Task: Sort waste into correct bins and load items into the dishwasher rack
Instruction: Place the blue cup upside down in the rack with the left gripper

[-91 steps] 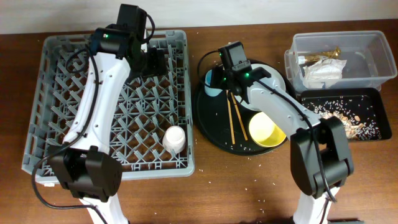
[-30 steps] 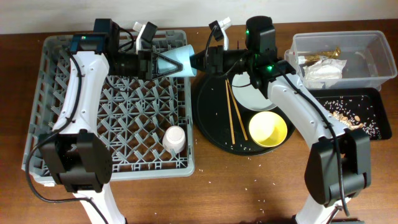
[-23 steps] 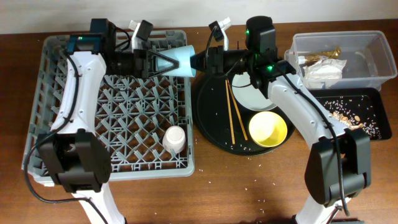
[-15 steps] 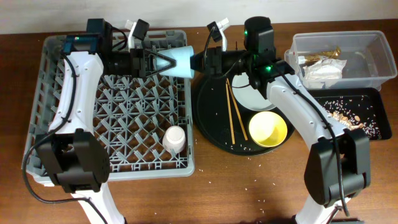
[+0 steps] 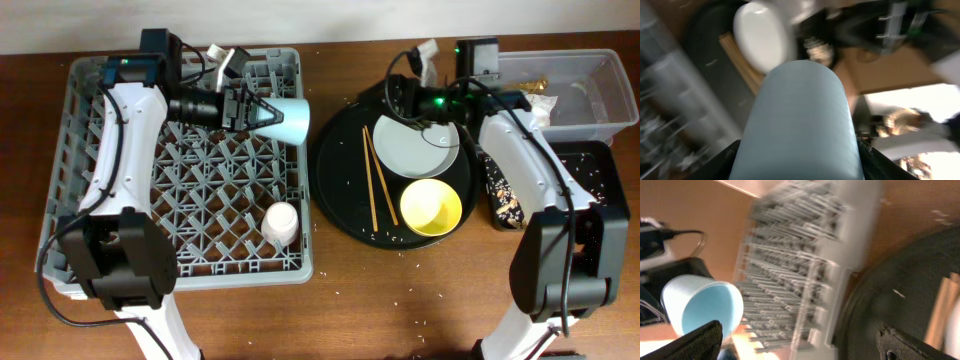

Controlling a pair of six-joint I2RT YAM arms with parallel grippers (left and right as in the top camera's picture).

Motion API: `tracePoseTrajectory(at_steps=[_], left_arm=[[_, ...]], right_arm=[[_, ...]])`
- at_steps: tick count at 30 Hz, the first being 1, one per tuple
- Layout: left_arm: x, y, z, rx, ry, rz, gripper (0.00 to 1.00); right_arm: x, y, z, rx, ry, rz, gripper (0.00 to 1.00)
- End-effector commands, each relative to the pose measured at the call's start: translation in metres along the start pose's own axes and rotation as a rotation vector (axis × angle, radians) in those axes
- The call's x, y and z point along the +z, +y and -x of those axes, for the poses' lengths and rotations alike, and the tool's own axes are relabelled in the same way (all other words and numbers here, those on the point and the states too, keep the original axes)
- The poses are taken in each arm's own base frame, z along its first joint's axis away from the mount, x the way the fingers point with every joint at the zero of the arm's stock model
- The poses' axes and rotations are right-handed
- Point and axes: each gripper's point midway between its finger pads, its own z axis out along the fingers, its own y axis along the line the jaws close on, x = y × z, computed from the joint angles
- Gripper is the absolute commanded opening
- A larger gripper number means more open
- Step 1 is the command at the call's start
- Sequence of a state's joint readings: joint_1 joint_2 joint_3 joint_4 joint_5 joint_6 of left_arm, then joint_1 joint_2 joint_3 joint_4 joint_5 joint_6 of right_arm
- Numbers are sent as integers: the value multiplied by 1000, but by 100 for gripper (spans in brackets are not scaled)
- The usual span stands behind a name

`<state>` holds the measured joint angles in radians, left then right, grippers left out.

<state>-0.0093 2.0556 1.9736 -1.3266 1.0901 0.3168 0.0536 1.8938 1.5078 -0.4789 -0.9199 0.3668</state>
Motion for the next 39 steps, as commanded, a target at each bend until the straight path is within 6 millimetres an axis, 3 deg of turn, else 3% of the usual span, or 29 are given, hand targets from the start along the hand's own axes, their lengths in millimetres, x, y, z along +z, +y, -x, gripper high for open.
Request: tracePoseTrajectory(at_steps=[1, 3, 7, 9, 12, 16, 19, 22, 26, 31, 38, 39], left_arm=[[-22, 51, -15, -138, 75, 626, 38], [-28, 62, -29, -141, 141, 887, 38], [-2, 63, -44, -15, 252, 1064, 39], [3, 73, -58, -36, 285, 1116, 39], [19, 91, -65, -35, 280, 1095, 39], [31, 95, -62, -11, 254, 1075, 39], [39, 87, -57, 17, 243, 1065, 39], [35, 56, -34, 41, 185, 1002, 39], [46, 43, -40, 21, 205, 906, 39], [37, 71, -56, -25, 248, 1030, 39], [34, 74, -51, -30, 221, 1062, 39], [26, 79, -50, -71, 191, 1119, 39]], right_arm=[[-2, -46, -1, -18, -24, -243, 98], [-4, -57, -2, -9, -28, -307, 98], [-5, -59, -6, -1, -12, -318, 99], [-5, -59, -7, 1, -11, -318, 99], [-5, -59, -7, 1, -10, -318, 99], [-5, -59, -7, 3, -8, -319, 99], [-5, -59, -7, 3, -8, -319, 99], [-5, -59, -7, 3, -8, -319, 99], [-5, -59, -7, 3, -8, -319, 99], [-5, -59, -8, 5, -6, -320, 98], [-6, -62, -7, 5, -10, -336, 99], [-6, -63, -7, 5, -11, -341, 99]])
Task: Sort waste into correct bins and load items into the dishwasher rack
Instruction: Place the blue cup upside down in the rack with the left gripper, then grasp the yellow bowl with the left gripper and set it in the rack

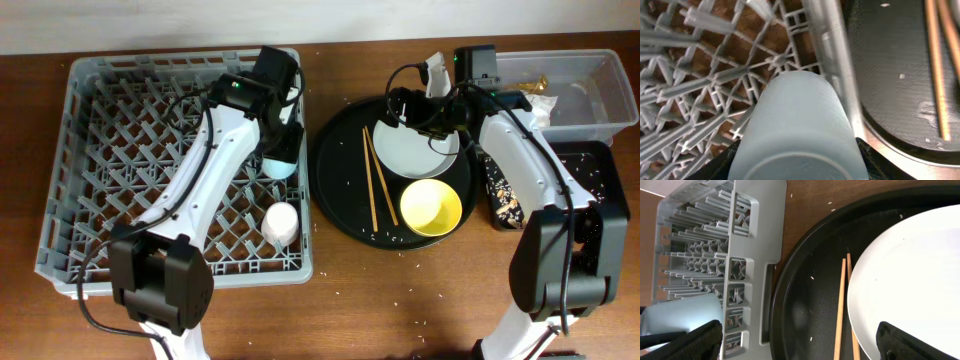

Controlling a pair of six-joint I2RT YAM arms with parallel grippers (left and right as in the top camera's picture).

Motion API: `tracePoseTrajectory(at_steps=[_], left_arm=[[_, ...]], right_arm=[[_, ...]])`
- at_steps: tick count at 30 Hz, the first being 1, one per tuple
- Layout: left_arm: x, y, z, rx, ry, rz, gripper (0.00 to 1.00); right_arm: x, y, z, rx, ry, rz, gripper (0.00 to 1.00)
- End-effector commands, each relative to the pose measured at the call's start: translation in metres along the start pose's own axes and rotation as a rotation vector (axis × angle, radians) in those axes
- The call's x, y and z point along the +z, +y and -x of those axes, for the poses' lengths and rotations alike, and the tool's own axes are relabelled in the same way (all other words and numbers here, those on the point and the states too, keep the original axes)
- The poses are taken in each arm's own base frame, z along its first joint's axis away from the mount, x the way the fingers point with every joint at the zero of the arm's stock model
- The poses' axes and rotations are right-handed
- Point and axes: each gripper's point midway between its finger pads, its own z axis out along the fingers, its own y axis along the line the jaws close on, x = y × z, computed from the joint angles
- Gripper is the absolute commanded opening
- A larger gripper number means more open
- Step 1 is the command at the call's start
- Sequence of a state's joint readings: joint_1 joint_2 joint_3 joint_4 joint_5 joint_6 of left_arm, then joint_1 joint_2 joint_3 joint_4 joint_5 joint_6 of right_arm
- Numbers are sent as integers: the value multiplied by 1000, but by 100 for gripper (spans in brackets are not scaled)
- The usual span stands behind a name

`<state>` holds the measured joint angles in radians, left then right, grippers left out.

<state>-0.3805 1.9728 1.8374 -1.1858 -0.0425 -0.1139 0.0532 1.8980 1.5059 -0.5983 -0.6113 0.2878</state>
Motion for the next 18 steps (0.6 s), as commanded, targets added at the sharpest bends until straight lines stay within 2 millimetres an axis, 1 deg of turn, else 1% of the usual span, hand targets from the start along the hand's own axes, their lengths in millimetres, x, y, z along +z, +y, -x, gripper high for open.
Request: tracePoseTrajectory(at_steps=[1, 3, 5, 7, 8, 9, 10, 11, 12, 14, 15, 16, 17, 18], left_arm=[[3, 19, -4, -95, 5, 106, 39], [7, 16, -5, -97, 15, 89, 39], [22, 6, -10, -97, 52, 37, 39], [37, 5, -15, -95, 85, 39, 39], [40, 5, -16, -95, 93, 40, 47], [41, 5, -15, -95, 92, 40, 66], [41, 5, -14, -95, 86, 39, 81], [40, 4, -13, -96, 84, 34, 82], [35, -2, -10, -97, 80, 2, 83], [10, -13, 3, -99, 51, -65, 83], [2, -17, 7, -99, 41, -90, 82], [-8, -29, 12, -92, 26, -149, 81], [-12, -47, 16, -73, 12, -206, 81], [-12, -64, 16, -45, 5, -241, 81]], right_arm=[[3, -3, -1, -4, 2, -20, 99], [3, -3, 0, -5, 1, -20, 99], [3, -3, 0, -5, 1, -20, 99], [3, -3, 0, -5, 1, -20, 99], [3, -3, 0, -5, 1, -20, 99], [3, -3, 0, -5, 1, -20, 99], [3, -3, 0, -5, 1, -20, 99], [3, -3, 0, -5, 1, -20, 99], [3, -3, 0, -5, 1, -20, 98], [1, -2, 0, -3, -1, -12, 98], [-4, 2, 2, -2, -6, 13, 99], [-18, 9, 7, -2, -25, 56, 99], [-46, 12, 17, 6, -69, 96, 99], [-73, 8, 23, 24, -113, 80, 98]])
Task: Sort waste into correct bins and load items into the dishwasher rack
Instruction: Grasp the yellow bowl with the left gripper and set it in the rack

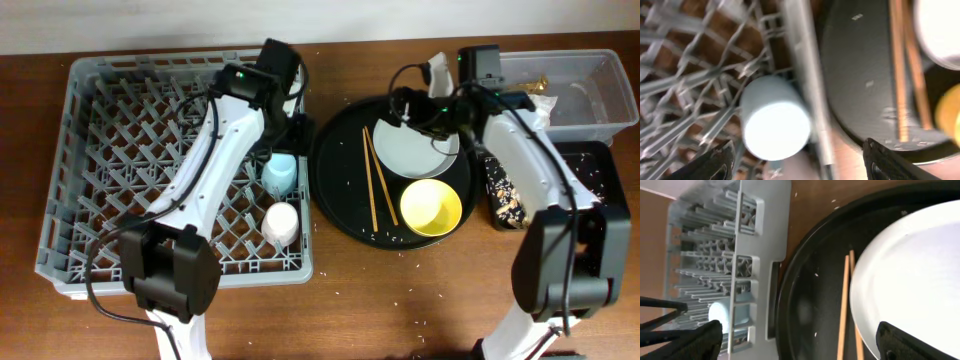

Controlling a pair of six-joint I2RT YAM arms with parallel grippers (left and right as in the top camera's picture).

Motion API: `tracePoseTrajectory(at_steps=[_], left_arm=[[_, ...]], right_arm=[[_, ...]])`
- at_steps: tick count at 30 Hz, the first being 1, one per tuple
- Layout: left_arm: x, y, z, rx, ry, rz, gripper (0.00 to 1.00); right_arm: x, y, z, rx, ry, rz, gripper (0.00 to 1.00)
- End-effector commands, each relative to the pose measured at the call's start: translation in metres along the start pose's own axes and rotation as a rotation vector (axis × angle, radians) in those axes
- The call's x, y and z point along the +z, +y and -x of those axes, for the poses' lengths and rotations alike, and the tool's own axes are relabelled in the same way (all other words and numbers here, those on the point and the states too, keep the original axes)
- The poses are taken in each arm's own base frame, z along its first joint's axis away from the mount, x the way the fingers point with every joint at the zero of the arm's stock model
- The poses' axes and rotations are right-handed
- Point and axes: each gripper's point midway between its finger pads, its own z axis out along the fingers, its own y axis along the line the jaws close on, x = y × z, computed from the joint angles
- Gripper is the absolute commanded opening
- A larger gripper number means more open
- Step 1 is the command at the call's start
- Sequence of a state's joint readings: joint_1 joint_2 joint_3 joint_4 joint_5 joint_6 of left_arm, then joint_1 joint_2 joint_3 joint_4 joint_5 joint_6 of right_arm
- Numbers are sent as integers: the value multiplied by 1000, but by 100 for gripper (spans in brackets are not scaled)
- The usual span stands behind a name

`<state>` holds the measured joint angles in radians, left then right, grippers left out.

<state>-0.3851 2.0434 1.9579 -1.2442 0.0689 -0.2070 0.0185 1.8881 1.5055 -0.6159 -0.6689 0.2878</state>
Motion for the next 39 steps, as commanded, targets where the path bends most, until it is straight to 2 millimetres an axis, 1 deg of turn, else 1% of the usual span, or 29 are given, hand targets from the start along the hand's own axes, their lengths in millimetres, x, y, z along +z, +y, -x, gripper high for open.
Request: tracePoseTrajectory(at_steps=[1, 2, 3, 4, 5, 6, 8, 10, 11, 12, 13, 15, 18, 20, 23, 25, 26, 27, 28, 29, 30, 31, 33, 34, 35, 36, 37, 38, 39], left_arm=[[-2, -60, -1, 83, -14, -147, 81], [2, -76, -4, 117, -14, -157, 81], [10, -100, -11, 169, -4, -170, 81], [19, -119, -18, 208, 8, -178, 81], [37, -146, -31, 265, 35, -194, 81], [58, -170, -42, 316, 56, -202, 81], [84, -197, -56, 373, 75, -212, 80], [112, -220, -73, 424, 98, -217, 75], [119, -224, -77, 434, 105, -217, 73], [124, -226, -80, 439, 112, -215, 62], [124, -226, -80, 439, 109, -216, 50], [124, -229, -75, 441, 89, -225, 34], [126, -228, -70, 442, 67, -209, 26], [128, -229, -69, 442, 60, -206, 14], [131, -229, -69, 442, 60, -208, 1], [132, -229, -69, 442, 64, -206, 1], [118, -231, -65, 443, 54, -212, 1], [88, -235, -51, 439, 11, -225, 1], [49, -225, -28, 420, -71, -193, 1], [17, -205, -8, 392, -148, -128, 1], [-26, -163, 18, 337, -267, 24, 1], [-46, -136, 30, 301, -322, 125, 1], [-85, -55, 52, 203, -424, 474, 1], [-96, -25, 59, 159, -446, 601, 1], [-106, 3, 65, 59, -483, 689, 1], [-112, 23, 69, -13, -508, 741, 1], [-118, 56, 76, -130, -545, 821, 1], [-113, 71, 84, -162, -555, 864, 1], [-109, 80, 89, -179, -568, 909, 1]], right_arm=[[-93, 7, 26, 15, -165, 20, 98], [-124, 1, 30, 39, -220, -4, 98], [-168, -13, 32, 85, -302, -44, 98], [-199, -27, 29, 134, -353, -80, 98], [-222, -46, 21, 210, -378, -117, 99], [-233, -65, 9, 298, -370, -144, 99], [-238, -84, -3, 372, -355, -212, 98], [-239, -90, -5, 382, -354, -245, 98], [-239, -90, -5, 382, -354, -245, 98], [-240, -90, -5, 381, -355, -245, 98], [-240, -90, -5, 381, -355, -245, 99], [-240, -90, -5, 381, -355, -245, 98], [-240, -90, -5, 381, -355, -245, 98], [-240, -90, -5, 381, -355, -245, 99], [-240, -90, -5, 381, -355, -245, 98], [-240, -90, -5, 382, -355, -245, 99], [-240, -90, -5, 382, -355, -245, 98], [-240, -90, -5, 381, -355, -245, 98], [-240, -90, -5, 381, -355, -245, 98], [-240, -90, -5, 381, -355, -245, 98], [-240, -90, -5, 381, -355, -245, 98], [-240, -90, -5, 381, -355, -245, 98], [-240, -90, -5, 382, -355, -245, 98], [-240, -90, -5, 382, -355, -245, 99], [-240, -90, -5, 382, -355, -245, 99], [-240, -90, -5, 381, -355, -245, 99], [-240, -90, -5, 381, -355, -245, 98], [-240, -90, -5, 381, -355, -245, 98], [-240, -90, -5, 381, -355, -245, 98]])
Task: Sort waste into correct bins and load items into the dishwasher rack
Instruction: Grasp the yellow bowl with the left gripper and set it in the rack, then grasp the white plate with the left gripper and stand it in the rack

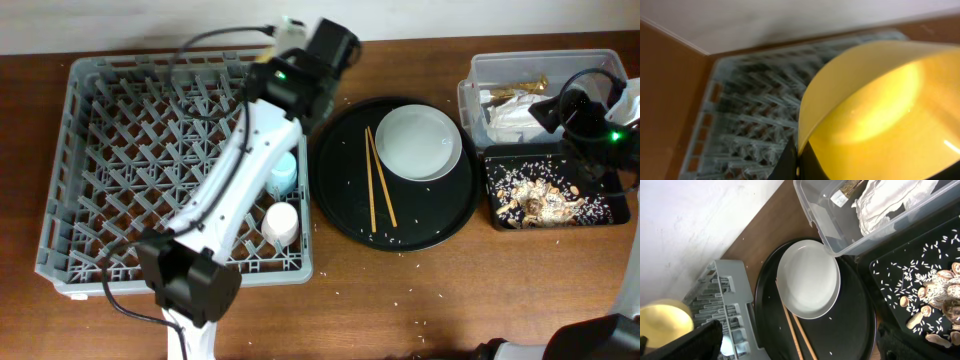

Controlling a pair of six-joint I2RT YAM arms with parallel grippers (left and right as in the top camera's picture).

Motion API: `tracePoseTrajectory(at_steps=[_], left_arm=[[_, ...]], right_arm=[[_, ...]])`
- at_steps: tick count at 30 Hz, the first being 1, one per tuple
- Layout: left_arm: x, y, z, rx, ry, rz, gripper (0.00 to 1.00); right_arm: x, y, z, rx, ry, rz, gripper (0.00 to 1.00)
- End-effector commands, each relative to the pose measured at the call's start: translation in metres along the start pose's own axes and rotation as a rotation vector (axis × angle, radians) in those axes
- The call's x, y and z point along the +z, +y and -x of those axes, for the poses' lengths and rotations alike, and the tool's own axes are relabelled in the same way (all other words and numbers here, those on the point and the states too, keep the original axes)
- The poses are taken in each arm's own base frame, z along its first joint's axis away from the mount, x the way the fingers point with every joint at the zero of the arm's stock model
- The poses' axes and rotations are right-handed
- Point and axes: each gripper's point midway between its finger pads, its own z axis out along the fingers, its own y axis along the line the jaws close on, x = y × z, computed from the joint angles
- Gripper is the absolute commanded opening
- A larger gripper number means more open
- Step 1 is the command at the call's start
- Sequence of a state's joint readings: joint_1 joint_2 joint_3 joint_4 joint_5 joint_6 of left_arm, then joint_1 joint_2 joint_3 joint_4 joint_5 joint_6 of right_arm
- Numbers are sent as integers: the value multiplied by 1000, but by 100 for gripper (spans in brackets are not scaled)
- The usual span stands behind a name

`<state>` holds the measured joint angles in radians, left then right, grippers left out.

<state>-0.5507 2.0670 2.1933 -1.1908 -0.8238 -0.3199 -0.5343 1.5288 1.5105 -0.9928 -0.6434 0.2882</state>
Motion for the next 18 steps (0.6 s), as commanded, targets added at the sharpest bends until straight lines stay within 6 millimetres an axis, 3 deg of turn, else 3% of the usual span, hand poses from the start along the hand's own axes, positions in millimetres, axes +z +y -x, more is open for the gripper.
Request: tracePoseTrajectory(at_steps=[1, 4, 7, 9, 12, 15, 16, 17, 18], left_arm=[[43, 30, 7, -83, -47, 277, 1], [75, 12, 4, -105, -100, 410, 1], [109, -14, -17, -39, -83, 472, 1], [118, -16, -25, 4, -90, 544, 1], [126, -26, -33, 20, -63, 506, 1], [123, -59, -53, 95, 18, 360, 1], [119, -67, -57, 115, 31, 333, 20], [113, -76, -60, 163, 42, 307, 45], [107, -83, -61, 193, 53, 272, 48]], right_arm=[[1, -4, 1, 1, -2, -15, 98], [1, -4, 1, 1, -2, -15, 98], [1, -4, 1, 1, -2, -15, 99], [1, -4, 1, 1, -2, -15, 99], [1, -4, 1, 1, -2, -15, 98], [1, -4, 1, 1, -2, -15, 98], [1, -4, 1, 1, -2, -15, 98], [1, -4, 1, 1, -2, -15, 99], [1, -4, 1, 1, -2, -15, 98]])
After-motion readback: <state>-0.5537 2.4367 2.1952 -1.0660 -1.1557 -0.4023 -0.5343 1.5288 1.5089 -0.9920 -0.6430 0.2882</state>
